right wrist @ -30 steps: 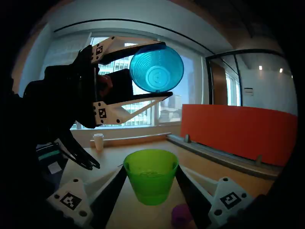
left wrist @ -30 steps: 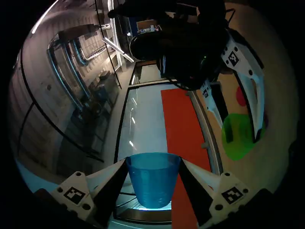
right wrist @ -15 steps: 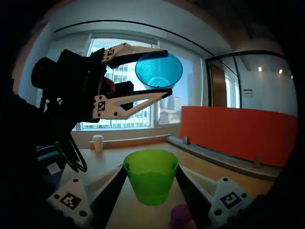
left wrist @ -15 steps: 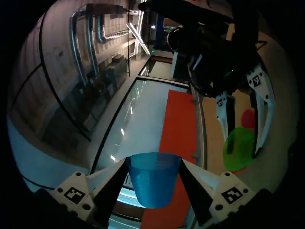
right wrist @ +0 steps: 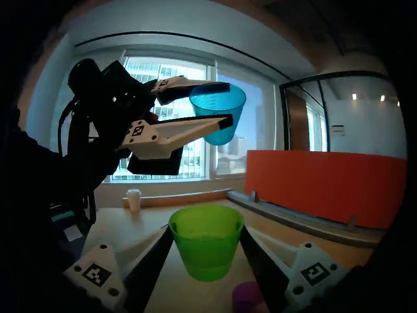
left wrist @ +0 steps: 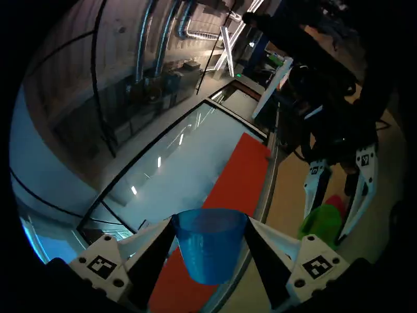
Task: Pour water
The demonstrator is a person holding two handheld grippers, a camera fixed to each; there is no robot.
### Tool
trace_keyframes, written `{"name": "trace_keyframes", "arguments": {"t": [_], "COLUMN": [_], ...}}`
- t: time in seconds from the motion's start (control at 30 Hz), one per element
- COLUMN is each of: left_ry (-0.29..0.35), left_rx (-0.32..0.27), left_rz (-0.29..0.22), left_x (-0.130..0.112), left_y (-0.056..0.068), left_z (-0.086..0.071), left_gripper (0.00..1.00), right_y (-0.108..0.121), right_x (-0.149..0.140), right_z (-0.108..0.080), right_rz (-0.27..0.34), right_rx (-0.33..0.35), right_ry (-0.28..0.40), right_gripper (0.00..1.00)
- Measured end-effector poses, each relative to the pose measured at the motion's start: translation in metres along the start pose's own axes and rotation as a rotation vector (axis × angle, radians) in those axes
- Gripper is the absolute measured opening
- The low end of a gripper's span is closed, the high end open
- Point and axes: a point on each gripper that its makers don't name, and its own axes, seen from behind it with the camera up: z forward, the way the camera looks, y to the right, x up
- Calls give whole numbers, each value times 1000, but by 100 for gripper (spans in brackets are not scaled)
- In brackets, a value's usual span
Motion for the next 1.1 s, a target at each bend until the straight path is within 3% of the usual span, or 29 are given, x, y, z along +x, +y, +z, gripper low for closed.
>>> {"name": "trace_keyframes", "arguments": {"t": [0.17,0.6,0.8,0.97,1.1], "left_ry": [0,-12,-14,-6,-10], "left_rx": [10,7,-4,-26,-32], "left_rz": [-138,-615,-791,-902,-922], "left_x": [-2,-18,-25,-28,-32], "left_y": [-8,-27,-30,-26,-25], "left_z": [0,5,7,7,6], "left_gripper": [88,88,88,88,88], "right_y": [-1,-5,-8,-10,-11], "right_x": [1,5,8,9,9], "right_z": [0,-1,-1,0,-1], "right_rz": [-2,-4,-6,-7,-10], "right_rx": [0,-6,-7,-9,-10], "right_ry": [3,9,11,12,7], "right_gripper": [90,90,90,90,90]}}
